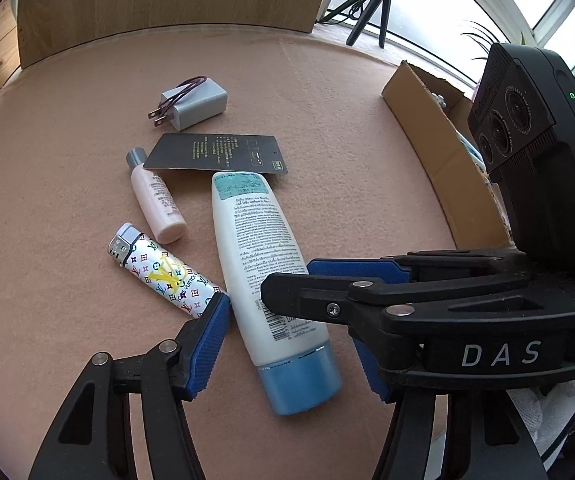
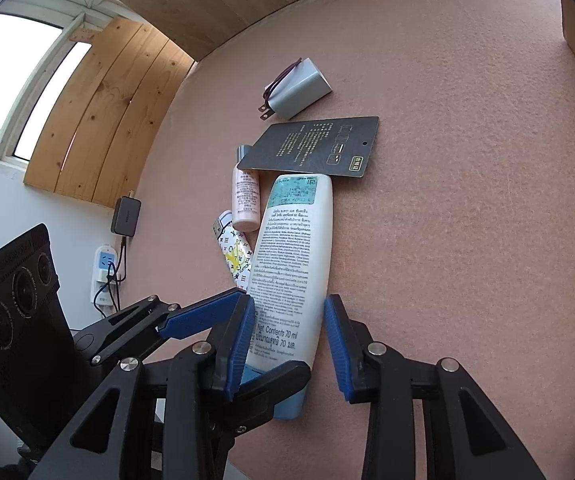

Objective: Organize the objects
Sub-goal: 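Grasp the white lotion tube with the right gripper, then carry the lotion tube with the right gripper into the box and release it, then move the left tool to the pink bottle and grasp it while the right tool approaches the lighter, then grasp the patterned lighter with the right gripper, then lift the lighter with the right gripper and pink bottle with the left toward the box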

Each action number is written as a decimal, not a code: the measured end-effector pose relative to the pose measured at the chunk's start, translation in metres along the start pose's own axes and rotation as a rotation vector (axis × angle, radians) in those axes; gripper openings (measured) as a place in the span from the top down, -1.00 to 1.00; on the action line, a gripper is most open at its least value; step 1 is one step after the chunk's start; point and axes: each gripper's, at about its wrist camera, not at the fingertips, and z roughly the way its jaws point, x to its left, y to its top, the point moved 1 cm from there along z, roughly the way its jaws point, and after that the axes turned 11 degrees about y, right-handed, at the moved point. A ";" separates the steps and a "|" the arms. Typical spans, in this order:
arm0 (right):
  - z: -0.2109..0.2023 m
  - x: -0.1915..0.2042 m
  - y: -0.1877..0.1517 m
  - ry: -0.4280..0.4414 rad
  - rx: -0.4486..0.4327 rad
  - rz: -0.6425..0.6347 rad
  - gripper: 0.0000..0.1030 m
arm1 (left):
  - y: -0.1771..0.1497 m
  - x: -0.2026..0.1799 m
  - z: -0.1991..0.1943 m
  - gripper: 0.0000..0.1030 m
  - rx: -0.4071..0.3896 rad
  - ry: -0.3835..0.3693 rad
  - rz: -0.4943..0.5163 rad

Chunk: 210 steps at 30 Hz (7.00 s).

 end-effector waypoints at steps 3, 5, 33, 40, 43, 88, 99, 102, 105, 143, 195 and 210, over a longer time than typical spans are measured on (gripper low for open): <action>0.000 0.000 0.000 -0.004 -0.001 0.000 0.36 | 0.000 0.001 0.000 -0.25 -0.001 -0.014 -0.009; -0.001 -0.001 -0.001 0.002 0.003 -0.002 0.35 | -0.001 -0.001 0.000 -0.25 -0.002 -0.018 -0.008; -0.161 -0.007 -0.006 -0.129 -0.313 -0.012 0.36 | 0.072 -0.151 -0.043 -0.16 -0.148 -0.225 0.161; -0.216 -0.032 -0.005 -0.190 -0.407 0.018 0.36 | 0.094 -0.212 -0.033 -0.16 -0.160 -0.268 0.225; -0.232 -0.046 -0.004 -0.219 -0.432 0.035 0.36 | 0.104 -0.232 -0.023 -0.16 -0.145 -0.286 0.235; -0.234 -0.034 -0.021 -0.421 -0.552 -0.058 -0.15 | 0.071 -0.037 -0.020 -0.57 -0.115 0.039 -0.064; -0.161 -0.017 -0.021 -0.381 -0.406 -0.068 -0.19 | 0.047 0.066 0.010 -0.57 -0.021 0.192 -0.159; -0.143 -0.008 -0.020 -0.409 -0.357 -0.086 -0.23 | 0.050 0.072 0.017 -0.57 -0.009 0.210 -0.136; -0.136 -0.001 -0.019 -0.464 -0.346 -0.103 -0.23 | 0.058 0.072 0.029 -0.55 0.003 0.219 -0.131; 0.026 0.079 0.013 -0.255 0.031 -0.440 -0.23 | 0.003 0.145 0.006 0.56 -0.046 0.237 -0.258; 0.026 0.053 0.005 -0.314 -0.010 -0.299 0.60 | -0.044 0.118 -0.015 0.59 -0.027 0.125 -0.280; -0.041 0.033 -0.006 -0.290 -0.153 -0.195 0.60 | -0.013 0.051 -0.027 0.59 -0.064 0.011 -0.198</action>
